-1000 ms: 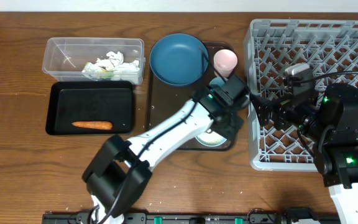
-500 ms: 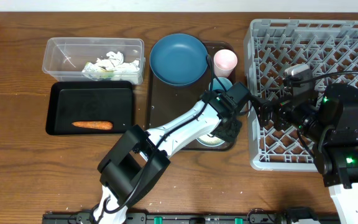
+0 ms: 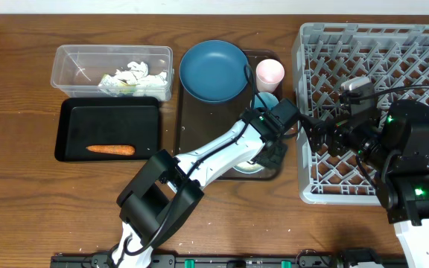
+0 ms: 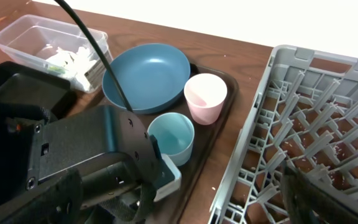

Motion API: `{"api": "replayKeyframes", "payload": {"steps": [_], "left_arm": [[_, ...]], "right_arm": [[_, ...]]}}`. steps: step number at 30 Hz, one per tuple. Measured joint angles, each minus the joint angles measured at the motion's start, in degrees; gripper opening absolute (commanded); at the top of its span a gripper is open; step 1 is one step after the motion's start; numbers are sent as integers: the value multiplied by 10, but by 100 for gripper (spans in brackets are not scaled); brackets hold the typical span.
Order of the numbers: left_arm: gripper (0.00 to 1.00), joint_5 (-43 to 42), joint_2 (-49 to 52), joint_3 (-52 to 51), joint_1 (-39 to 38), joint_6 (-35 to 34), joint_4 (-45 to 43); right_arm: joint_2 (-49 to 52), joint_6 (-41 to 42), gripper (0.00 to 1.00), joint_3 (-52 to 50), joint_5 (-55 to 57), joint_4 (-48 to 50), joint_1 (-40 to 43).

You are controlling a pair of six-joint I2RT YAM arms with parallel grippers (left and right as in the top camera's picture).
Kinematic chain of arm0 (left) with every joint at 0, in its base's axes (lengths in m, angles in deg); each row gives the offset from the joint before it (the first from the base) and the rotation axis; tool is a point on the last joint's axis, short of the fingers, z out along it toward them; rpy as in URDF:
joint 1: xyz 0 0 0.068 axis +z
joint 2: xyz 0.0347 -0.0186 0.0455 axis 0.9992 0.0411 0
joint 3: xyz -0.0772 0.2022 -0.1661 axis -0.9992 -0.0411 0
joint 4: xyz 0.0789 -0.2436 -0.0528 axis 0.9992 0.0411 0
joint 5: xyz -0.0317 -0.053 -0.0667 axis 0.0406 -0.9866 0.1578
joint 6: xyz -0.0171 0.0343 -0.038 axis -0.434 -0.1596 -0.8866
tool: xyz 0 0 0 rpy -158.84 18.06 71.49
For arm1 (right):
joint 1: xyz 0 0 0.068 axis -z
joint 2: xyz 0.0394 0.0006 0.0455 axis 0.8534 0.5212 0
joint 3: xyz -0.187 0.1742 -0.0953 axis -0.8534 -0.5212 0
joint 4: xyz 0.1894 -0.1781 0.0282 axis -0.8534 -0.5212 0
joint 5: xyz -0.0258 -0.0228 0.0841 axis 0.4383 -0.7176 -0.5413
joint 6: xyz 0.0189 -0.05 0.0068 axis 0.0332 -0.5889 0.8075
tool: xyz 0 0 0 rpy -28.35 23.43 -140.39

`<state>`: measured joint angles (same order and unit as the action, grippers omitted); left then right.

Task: Sort waste into correct bins and load items into the dishwasher rack
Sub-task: 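Reach the left gripper to the pale blue rice bowl and grasp its rim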

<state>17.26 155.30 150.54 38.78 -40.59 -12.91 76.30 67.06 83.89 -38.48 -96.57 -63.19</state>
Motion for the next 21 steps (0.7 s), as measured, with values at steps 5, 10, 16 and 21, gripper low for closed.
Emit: {"api": "replayKeyframes", "payload": {"steps": [5,10,16,21], "left_arm": [[21,16,0,0,0,-13,0],[9,21,0,0,0,-18,0],[6,28,0,0,0,-24,0],[6,29,0,1,0,-24,7]], "right_arm": [[0,0,99,0,0,-1,0],[0,0,99,0,0,-1,0],[0,0,99,0,0,-1,0],[0,0,99,0,0,-1,0]]}}
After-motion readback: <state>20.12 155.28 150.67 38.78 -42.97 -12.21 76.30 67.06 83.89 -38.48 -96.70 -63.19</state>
